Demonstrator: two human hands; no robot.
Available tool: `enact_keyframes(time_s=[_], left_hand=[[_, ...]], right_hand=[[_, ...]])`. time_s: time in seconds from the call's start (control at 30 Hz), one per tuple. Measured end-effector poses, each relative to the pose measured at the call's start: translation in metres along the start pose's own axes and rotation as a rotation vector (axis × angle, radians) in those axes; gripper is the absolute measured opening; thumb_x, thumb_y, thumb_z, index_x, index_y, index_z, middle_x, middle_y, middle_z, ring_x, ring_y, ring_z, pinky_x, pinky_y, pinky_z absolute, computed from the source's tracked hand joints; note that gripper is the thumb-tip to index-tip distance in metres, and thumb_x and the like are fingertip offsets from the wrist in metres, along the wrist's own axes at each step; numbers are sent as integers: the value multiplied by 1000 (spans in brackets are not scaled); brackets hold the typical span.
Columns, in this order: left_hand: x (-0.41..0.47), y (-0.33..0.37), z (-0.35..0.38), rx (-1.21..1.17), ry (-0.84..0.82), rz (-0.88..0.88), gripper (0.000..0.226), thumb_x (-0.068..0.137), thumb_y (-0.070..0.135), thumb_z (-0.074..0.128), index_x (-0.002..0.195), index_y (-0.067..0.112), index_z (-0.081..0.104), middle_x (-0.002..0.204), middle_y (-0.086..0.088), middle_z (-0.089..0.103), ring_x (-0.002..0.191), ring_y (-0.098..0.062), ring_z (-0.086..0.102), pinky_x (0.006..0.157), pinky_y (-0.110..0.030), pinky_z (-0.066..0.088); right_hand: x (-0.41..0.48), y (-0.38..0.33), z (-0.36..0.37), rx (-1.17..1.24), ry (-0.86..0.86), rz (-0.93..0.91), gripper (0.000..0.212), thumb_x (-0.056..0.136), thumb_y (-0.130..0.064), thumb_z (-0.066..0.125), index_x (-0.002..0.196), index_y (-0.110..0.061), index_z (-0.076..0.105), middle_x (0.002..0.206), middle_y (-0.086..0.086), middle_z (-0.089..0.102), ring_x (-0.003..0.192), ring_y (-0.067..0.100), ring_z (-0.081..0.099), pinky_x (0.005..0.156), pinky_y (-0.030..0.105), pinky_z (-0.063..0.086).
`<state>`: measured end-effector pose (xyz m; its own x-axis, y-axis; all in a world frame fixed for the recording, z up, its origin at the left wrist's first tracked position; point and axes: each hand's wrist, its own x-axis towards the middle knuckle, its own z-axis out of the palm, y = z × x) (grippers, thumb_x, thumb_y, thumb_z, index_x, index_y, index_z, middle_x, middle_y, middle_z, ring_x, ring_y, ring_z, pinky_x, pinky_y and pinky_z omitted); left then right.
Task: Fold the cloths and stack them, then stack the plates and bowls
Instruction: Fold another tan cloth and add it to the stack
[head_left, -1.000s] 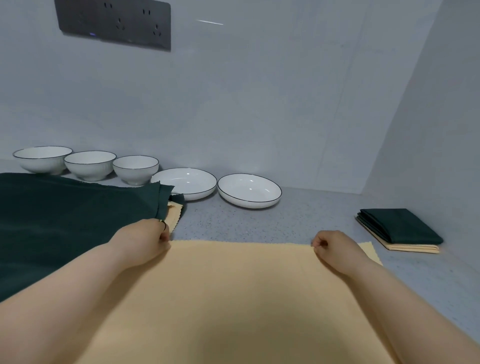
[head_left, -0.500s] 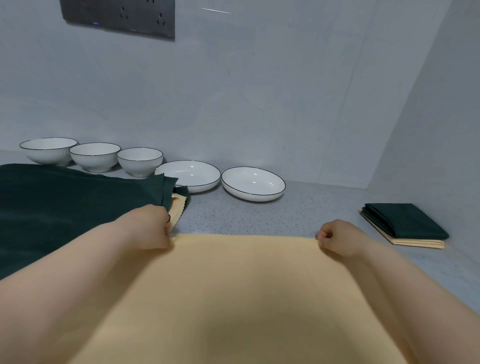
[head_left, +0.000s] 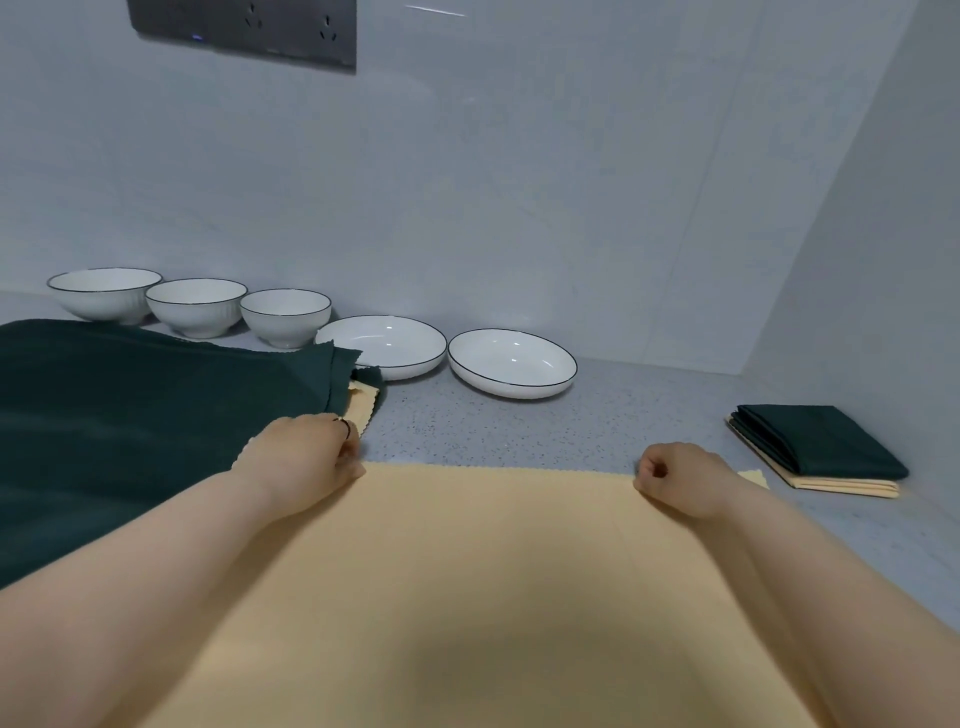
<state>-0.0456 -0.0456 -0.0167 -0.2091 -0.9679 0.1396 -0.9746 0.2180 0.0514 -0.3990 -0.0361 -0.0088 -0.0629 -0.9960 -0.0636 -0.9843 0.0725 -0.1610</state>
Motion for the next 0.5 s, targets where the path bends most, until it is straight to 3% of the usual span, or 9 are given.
enact_keyframes(time_s=[0.07,0.17,0.23,0.3,0.4,0.5], left_hand=[[-7,7,-3,39,67,78,28,96,32,39,115,23,58,126,14,51,114,-12,49,106,-24,25],[-42,34,-15,-165,110,155,44,84,36,21,98,25,61,99,22,55,98,-13,48,111,-21,23],[-77,58,-19,-278,30,249,69,73,46,6,108,22,61,109,17,57,106,-7,45,113,-17,19],[-108,78,-17,-239,-110,310,86,68,57,-4,132,26,45,142,14,39,130,3,26,115,-14,1],[-136,105,-18,-160,-293,256,70,89,63,9,148,27,10,156,14,0,142,1,-2,113,-19,-9],[-151,119,-12,-139,-296,245,122,44,85,-19,148,28,7,156,14,-4,142,1,-3,114,-22,-7]], right_hand=[[-3,-1,1,-20,27,-5,27,93,-21,43,67,-27,42,75,-13,50,89,13,44,83,23,27],[-11,-5,6,-25,132,-4,13,94,-20,42,84,-22,50,100,-2,60,102,17,46,87,26,28],[-19,-8,9,-60,169,-21,18,95,-22,40,106,-21,53,120,0,54,116,19,41,93,27,27],[-30,-16,12,-53,223,-52,29,96,-19,38,122,-19,51,131,-1,48,125,19,37,98,25,24],[-67,-47,17,14,272,-139,35,94,-13,38,125,-19,53,133,-2,51,125,19,42,100,21,29],[-131,-84,30,0,143,-359,41,92,-13,33,128,-23,50,134,0,50,122,18,46,100,23,35]])
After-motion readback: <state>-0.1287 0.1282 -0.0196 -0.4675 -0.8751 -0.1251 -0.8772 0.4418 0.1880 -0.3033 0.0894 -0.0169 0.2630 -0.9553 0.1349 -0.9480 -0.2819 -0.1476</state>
